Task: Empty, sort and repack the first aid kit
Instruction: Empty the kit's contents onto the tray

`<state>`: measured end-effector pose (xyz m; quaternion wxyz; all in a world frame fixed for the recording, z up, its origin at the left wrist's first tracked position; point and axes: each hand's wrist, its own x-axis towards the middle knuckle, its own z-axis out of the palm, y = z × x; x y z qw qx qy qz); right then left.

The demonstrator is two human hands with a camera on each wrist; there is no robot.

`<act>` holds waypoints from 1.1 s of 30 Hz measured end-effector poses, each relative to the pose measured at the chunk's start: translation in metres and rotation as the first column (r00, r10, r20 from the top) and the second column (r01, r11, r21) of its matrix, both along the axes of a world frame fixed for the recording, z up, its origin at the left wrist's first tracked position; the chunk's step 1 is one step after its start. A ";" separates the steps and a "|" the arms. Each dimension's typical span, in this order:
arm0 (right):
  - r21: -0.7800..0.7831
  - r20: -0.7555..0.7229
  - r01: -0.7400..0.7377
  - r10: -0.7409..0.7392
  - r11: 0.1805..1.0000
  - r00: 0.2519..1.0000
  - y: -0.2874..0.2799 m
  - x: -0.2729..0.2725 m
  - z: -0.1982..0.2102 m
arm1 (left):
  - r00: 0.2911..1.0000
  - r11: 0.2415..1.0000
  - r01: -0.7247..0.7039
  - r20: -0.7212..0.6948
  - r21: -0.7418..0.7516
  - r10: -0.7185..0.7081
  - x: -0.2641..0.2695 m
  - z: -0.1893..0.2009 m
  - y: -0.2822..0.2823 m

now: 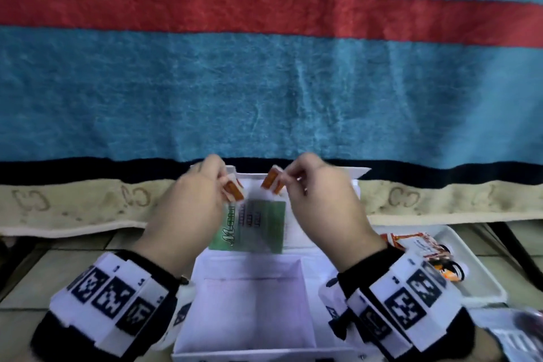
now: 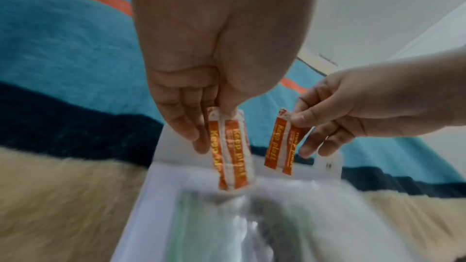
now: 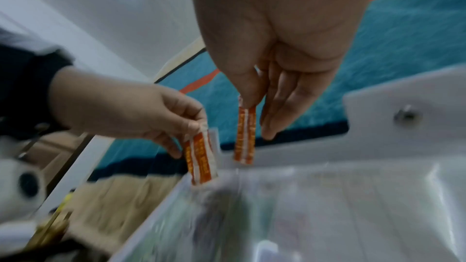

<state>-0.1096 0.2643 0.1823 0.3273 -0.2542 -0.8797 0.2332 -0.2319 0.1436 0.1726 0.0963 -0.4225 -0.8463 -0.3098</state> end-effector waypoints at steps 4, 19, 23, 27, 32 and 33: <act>-0.149 -0.296 0.107 -0.147 0.983 0.944 0.012 0.058 0.017 | 0.992 0.969 0.102 0.054 0.224 -0.117 0.038 0.012 0.002; -0.726 -0.123 0.371 -0.640 0.579 0.758 0.011 0.339 -0.079 | 0.733 0.814 0.555 0.363 0.169 -0.575 0.207 -0.047 0.068; -0.825 -0.009 0.396 -0.710 0.404 0.704 0.009 0.359 -0.122 | 0.733 0.787 0.612 0.316 0.080 -0.602 0.231 -0.062 0.073; -0.703 0.128 0.590 -0.746 0.397 0.654 0.009 0.354 -0.139 | 0.741 0.784 0.621 0.327 -0.003 -0.586 0.246 -0.065 0.075; -0.311 0.321 0.742 -0.669 0.594 0.671 0.005 0.340 -0.137 | 0.742 0.787 0.615 0.372 -0.045 -0.558 0.257 -0.067 0.082; -0.261 0.355 0.735 -0.646 0.626 0.676 0.004 0.340 -0.135 | 0.744 0.785 0.617 0.369 -0.056 -0.558 0.259 -0.067 0.083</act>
